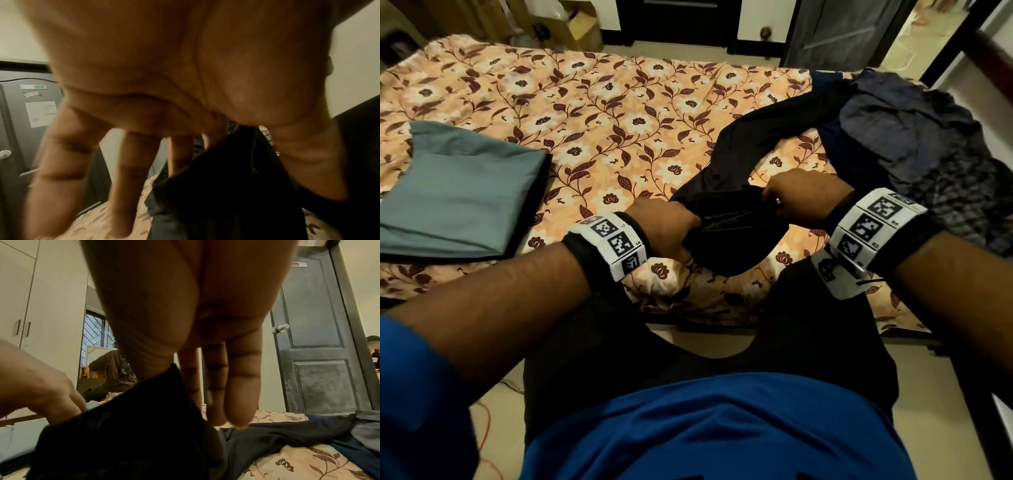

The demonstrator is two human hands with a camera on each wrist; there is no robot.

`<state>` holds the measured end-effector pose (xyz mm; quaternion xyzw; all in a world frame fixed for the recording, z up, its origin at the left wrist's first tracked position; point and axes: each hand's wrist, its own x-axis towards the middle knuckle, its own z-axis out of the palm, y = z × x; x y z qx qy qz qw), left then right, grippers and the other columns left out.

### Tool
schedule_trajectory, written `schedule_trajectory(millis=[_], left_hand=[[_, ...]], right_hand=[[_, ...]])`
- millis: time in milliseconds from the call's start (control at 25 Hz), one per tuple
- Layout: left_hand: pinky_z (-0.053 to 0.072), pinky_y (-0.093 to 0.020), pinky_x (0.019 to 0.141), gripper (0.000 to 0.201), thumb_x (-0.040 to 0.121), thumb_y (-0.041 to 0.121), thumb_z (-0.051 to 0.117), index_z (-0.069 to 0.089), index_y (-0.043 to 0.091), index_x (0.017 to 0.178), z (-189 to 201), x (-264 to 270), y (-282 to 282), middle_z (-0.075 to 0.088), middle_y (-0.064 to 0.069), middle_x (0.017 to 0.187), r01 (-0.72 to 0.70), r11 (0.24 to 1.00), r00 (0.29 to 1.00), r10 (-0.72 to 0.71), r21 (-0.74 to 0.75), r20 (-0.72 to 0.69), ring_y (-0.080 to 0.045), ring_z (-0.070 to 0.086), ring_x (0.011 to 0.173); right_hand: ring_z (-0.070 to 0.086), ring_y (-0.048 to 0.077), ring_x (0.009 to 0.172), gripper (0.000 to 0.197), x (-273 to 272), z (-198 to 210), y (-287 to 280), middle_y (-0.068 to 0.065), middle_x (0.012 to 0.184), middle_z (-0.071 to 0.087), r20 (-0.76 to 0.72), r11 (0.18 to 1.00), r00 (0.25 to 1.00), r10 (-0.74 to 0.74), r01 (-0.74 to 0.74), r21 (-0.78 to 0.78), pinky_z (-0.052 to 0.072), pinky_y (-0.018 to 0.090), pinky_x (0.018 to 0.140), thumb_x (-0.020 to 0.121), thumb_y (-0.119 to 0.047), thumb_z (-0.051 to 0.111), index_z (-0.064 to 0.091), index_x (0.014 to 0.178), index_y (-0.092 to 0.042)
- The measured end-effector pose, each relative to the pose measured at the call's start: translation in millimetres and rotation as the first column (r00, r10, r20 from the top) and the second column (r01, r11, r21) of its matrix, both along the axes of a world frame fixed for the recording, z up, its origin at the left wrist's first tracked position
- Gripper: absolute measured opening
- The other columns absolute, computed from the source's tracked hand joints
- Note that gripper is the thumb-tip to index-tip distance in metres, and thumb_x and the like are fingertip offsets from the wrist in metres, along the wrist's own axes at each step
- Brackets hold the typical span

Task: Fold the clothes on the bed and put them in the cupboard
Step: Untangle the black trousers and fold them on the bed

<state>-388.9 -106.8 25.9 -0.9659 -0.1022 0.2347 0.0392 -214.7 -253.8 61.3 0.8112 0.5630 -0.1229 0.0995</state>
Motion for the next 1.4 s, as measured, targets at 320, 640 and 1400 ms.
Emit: schedule_trajectory(millis=[320, 640, 1400], left_hand=[[0.053, -0.035, 0.089, 0.04, 0.088, 0.052, 0.058, 0.063, 0.014, 0.077, 27.6, -53.4, 33.3, 0.05, -0.008, 0.134, 0.365, 0.9, 0.695, -0.094, -0.237, 0.713, -0.016, 0.053, 0.117], [0.051, -0.036, 0.065, 0.016, 0.072, 0.015, 0.077, 0.072, 0.003, 0.08, 54.5, -68.6, 9.2, 0.067, -0.019, 0.073, -0.075, 0.31, 0.976, 0.22, -0.948, -0.005, -0.036, 0.064, 0.062], [0.042, -0.057, 0.104, 0.074, 0.076, 0.029, 0.077, 0.039, 0.027, 0.139, 125.9, 36.0, 152.2, 0.037, -0.012, 0.15, -0.239, 0.931, 0.516, 0.362, -0.274, 0.776, -0.035, 0.043, 0.131]], right_hand=[[0.062, -0.001, 0.07, 0.033, -9.4, 39.2, -30.0, -0.016, 0.112, 0.067, -0.304, 0.961, 0.912, 0.276, -0.255, 0.109, 0.051, 0.016, 0.064, 0.093, -0.011, 0.058, 0.063, 0.121, -0.028], [0.069, 0.013, 0.063, 0.028, -29.4, 56.4, -27.9, 0.002, 0.083, 0.075, -0.705, 0.929, 0.709, -0.006, -0.256, -0.266, 0.056, 0.023, 0.058, 0.088, 0.0, 0.061, 0.074, 0.095, -0.023], [0.06, 0.017, 0.104, 0.043, 87.2, 97.3, 113.1, 0.006, 0.123, 0.062, -0.496, 0.775, 0.866, -0.067, 0.358, 0.521, 0.05, 0.039, 0.095, 0.089, -0.037, 0.064, 0.053, 0.129, -0.029]])
